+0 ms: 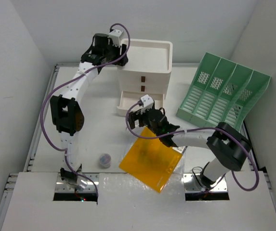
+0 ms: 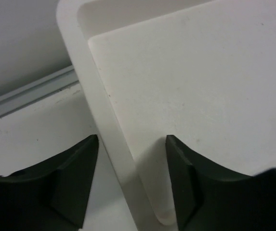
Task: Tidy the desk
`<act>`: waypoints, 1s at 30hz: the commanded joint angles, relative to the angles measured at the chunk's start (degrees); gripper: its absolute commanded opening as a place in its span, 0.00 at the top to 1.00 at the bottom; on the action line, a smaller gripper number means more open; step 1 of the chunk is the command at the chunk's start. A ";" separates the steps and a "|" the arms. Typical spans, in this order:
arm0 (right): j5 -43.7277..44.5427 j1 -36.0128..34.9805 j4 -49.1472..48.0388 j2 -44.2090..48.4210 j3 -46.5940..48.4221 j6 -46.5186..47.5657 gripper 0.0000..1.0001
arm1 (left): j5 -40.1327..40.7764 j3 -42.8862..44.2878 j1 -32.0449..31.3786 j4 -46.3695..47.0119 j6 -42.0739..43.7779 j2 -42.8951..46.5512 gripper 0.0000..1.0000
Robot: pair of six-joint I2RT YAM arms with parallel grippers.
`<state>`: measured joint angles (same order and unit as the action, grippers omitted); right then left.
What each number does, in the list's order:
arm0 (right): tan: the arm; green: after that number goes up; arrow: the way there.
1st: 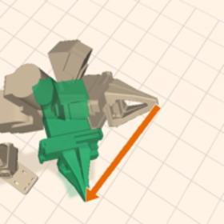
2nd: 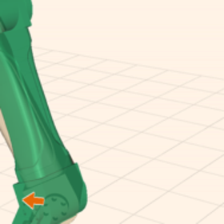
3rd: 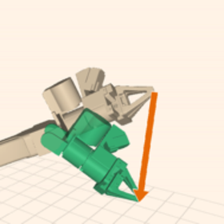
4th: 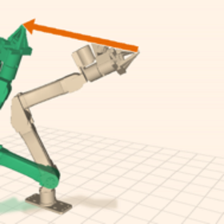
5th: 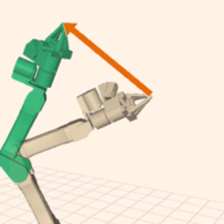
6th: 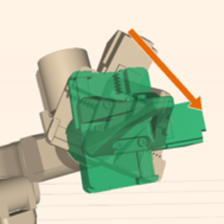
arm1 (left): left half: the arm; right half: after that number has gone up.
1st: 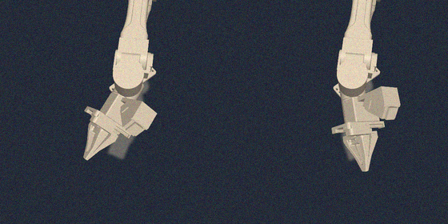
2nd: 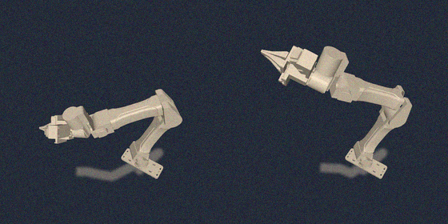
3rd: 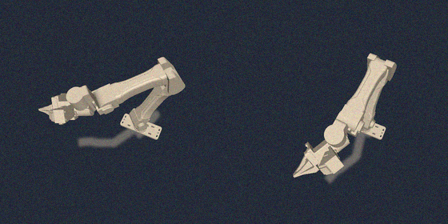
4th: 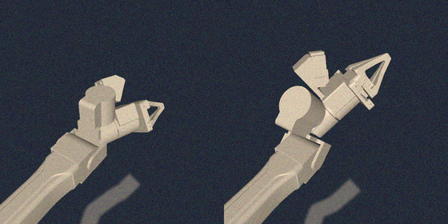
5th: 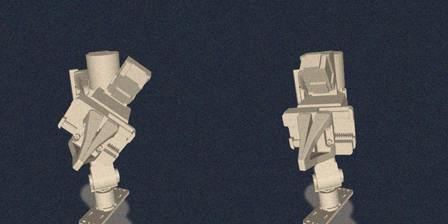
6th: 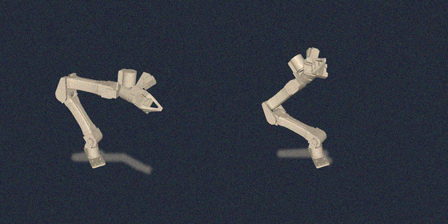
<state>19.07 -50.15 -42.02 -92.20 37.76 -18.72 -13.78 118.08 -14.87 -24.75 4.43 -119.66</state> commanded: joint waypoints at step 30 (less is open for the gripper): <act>-34.02 -21.30 44.30 -26.88 37.82 26.98 0.18 | -5.38 -24.30 2.57 -15.59 15.79 34.05 0.12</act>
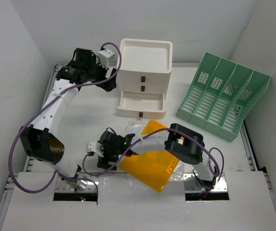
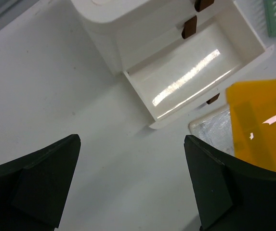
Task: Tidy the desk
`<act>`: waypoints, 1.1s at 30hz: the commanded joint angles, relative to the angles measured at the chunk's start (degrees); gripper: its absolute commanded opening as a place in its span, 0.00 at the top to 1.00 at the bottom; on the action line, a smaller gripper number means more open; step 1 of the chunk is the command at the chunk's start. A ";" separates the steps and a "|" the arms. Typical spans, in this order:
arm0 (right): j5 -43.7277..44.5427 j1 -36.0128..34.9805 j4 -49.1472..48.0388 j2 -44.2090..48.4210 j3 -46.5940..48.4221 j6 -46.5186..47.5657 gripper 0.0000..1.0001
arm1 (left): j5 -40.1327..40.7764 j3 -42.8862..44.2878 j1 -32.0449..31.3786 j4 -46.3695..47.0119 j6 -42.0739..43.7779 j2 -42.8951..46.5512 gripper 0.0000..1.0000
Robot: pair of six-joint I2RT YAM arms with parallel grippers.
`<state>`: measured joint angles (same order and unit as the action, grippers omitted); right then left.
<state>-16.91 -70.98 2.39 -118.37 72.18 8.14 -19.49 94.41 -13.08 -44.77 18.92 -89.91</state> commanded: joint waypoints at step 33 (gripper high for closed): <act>37.73 29.76 5.43 5.43 11.57 -27.21 0.99 | -1.34 -7.05 10.09 12.17 -0.81 5.53 0.12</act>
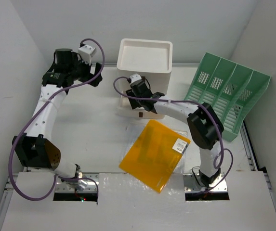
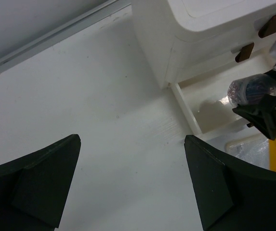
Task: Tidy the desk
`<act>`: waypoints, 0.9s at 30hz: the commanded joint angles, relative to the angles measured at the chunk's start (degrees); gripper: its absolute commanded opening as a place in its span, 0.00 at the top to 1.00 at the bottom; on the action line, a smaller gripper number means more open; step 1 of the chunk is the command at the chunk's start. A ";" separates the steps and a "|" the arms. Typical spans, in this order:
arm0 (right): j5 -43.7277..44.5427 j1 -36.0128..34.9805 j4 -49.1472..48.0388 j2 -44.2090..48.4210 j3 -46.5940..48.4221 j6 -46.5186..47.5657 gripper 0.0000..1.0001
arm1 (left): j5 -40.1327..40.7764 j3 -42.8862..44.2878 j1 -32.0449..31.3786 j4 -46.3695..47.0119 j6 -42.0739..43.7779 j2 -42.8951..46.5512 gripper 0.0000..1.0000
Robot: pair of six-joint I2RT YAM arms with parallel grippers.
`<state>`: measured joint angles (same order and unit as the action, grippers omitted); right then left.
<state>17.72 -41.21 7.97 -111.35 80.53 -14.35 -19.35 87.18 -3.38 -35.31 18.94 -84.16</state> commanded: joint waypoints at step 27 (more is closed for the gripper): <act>-0.92 0.69 -5.58 0.23 1.66 -6.14 0.17 | -4.81 1.58 0.39 3.14 -1.97 -4.07 0.12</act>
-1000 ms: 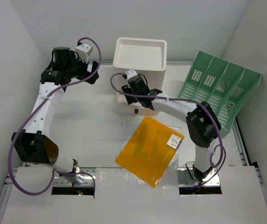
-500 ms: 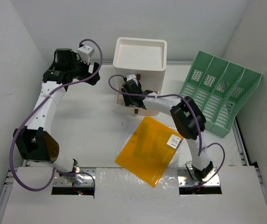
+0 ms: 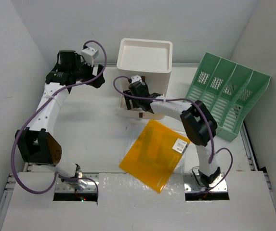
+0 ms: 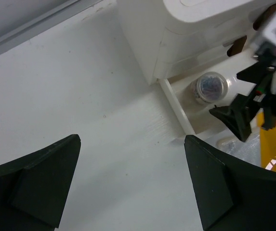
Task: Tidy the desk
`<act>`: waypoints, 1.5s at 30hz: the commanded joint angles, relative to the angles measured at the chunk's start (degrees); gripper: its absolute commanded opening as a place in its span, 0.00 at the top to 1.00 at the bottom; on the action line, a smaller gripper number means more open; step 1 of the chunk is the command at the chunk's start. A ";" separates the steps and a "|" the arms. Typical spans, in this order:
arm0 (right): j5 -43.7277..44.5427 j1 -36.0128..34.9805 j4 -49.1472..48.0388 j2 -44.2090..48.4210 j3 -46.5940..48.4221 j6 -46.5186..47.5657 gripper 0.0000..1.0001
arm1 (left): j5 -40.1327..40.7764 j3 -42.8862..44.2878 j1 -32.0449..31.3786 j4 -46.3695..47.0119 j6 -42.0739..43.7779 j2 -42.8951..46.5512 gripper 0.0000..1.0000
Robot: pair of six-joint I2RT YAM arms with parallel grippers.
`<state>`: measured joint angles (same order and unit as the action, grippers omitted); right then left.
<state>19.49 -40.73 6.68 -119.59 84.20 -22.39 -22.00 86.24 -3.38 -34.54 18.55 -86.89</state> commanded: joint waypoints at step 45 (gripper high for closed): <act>17.34 -2.87 -37.08 9.99 -27.52 -3.72 1.00 | 12.60 32.15 -13.06 4.93 -7.30 -34.39 0.89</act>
<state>31.99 -44.80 -24.12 -109.23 52.58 -29.32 -5.67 119.96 -16.40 -25.43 8.82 -120.27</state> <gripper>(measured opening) 0.002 0.193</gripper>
